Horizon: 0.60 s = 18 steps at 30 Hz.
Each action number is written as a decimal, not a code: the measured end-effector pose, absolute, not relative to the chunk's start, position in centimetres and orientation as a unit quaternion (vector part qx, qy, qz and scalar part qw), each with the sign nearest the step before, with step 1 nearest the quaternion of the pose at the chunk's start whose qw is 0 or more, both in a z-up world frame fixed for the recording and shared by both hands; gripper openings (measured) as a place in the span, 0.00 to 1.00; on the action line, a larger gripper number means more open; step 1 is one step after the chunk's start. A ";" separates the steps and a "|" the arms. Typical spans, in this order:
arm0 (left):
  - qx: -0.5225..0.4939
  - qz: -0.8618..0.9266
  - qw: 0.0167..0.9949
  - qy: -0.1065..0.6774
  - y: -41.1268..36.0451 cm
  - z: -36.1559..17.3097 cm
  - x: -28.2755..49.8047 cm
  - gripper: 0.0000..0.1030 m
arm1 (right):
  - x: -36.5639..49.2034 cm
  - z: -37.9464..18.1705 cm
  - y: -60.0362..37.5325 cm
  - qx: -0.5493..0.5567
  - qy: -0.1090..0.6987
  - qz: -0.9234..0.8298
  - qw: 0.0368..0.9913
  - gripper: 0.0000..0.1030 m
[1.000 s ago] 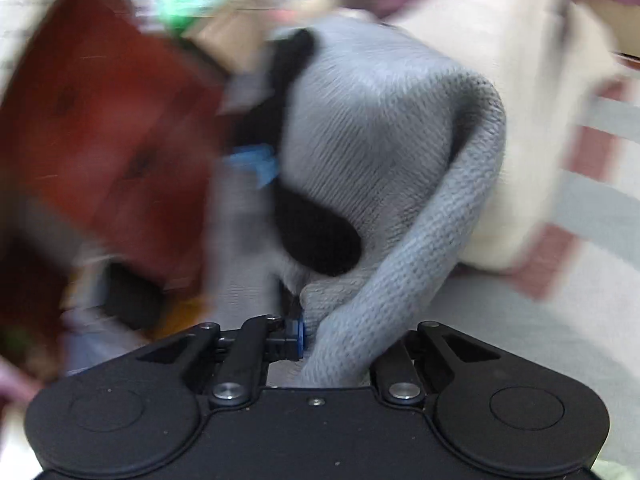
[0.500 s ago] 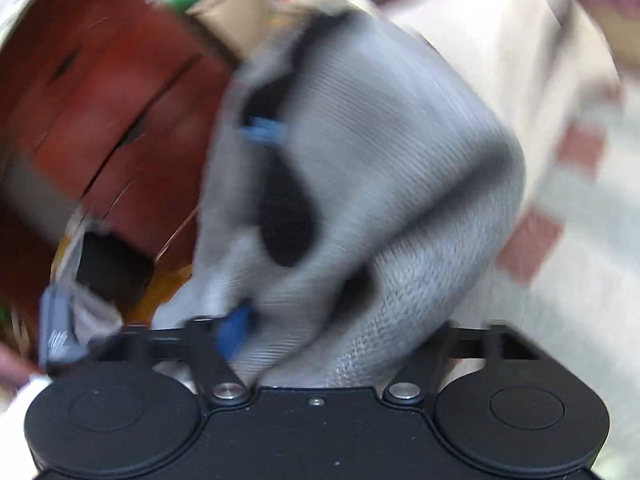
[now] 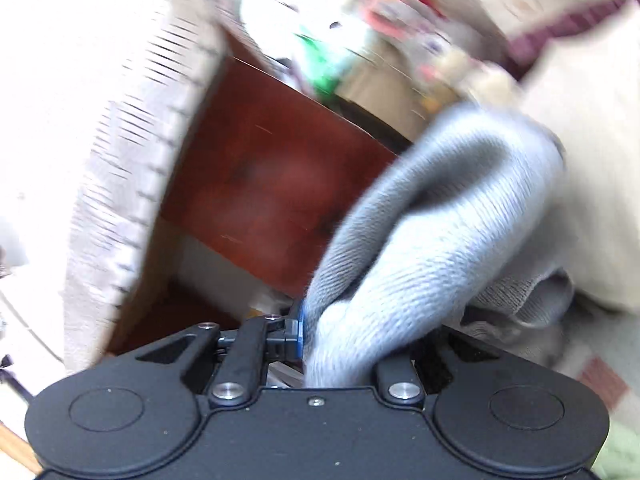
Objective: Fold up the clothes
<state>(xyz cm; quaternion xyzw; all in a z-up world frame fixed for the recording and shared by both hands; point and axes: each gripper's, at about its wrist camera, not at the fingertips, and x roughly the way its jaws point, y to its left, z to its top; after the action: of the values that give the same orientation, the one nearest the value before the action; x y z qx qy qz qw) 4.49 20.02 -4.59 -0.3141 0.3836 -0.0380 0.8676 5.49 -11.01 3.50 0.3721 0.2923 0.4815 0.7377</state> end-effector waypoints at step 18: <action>-0.237 -0.401 0.826 0.317 -7.4 4.7 10.0 0.25 | 3.1 18.7 -36.3 0.258 0.121 0.261 0.922 0.07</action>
<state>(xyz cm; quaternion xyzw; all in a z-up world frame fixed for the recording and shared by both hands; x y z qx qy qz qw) 10.01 -7.40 4.70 -0.2372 0.3174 -0.4015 0.8257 3.09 -36.28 18.67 0.2580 0.1210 0.2613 0.9222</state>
